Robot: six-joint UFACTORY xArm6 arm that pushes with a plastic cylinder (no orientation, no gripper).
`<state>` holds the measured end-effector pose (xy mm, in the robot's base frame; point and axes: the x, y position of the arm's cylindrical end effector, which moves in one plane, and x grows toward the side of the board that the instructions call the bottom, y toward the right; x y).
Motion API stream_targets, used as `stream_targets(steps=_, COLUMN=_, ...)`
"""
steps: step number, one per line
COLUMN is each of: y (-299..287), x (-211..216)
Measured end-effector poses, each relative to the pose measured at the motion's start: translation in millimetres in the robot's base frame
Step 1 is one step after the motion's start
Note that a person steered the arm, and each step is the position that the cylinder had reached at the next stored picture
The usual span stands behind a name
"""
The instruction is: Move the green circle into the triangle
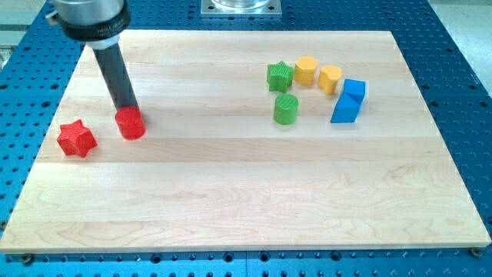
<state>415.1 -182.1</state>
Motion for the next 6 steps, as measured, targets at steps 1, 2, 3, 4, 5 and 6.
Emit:
stream_targets(steps=1, y=48.8, x=-0.9)
stream_targets(steps=2, y=124.7, x=-1.7)
stream_targets(steps=3, y=194.5, x=-2.8)
stream_targets(steps=4, y=269.5, x=-18.8)
stream_targets(steps=5, y=316.2, x=-34.4)
stream_targets(steps=6, y=317.8, x=-58.6)
